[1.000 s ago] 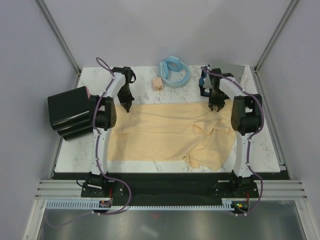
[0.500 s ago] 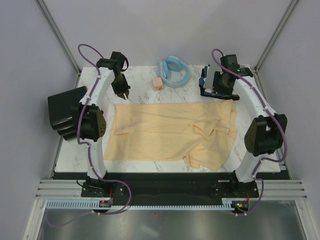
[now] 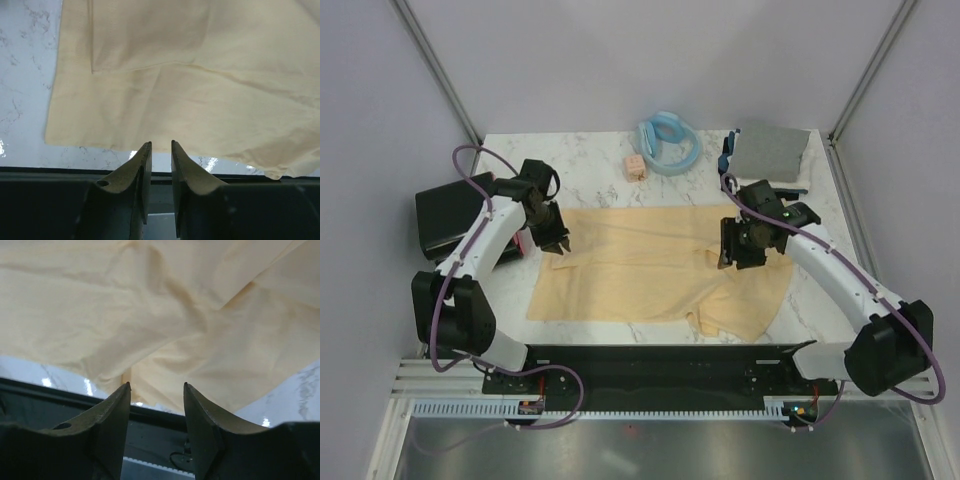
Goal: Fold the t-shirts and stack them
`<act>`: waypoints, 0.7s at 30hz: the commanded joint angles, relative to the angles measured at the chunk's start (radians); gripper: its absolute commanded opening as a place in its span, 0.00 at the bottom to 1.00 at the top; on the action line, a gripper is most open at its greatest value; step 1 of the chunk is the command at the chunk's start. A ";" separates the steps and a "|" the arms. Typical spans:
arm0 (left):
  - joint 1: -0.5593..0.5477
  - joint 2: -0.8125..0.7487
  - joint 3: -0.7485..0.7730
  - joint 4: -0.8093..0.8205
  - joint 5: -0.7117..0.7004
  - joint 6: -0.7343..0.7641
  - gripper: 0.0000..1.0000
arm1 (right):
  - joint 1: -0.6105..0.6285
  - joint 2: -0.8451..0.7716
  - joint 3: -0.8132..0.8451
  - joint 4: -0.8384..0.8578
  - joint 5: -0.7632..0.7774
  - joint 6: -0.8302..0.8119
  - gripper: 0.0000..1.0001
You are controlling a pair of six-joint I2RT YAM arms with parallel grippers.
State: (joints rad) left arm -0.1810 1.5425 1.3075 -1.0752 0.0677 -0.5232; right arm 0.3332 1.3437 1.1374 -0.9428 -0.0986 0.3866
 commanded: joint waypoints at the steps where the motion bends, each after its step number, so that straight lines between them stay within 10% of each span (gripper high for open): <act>1: -0.002 -0.078 -0.040 0.087 0.047 0.026 0.29 | 0.154 -0.069 -0.060 -0.014 -0.064 0.115 0.56; 21: -0.002 -0.104 -0.076 0.083 0.070 0.066 0.28 | 0.579 -0.092 -0.261 0.029 0.152 0.425 0.69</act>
State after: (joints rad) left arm -0.1810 1.4796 1.2346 -1.0149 0.1287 -0.4995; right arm 0.8913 1.2198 0.8757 -0.9577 -0.0364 0.7628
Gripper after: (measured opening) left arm 0.284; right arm 0.692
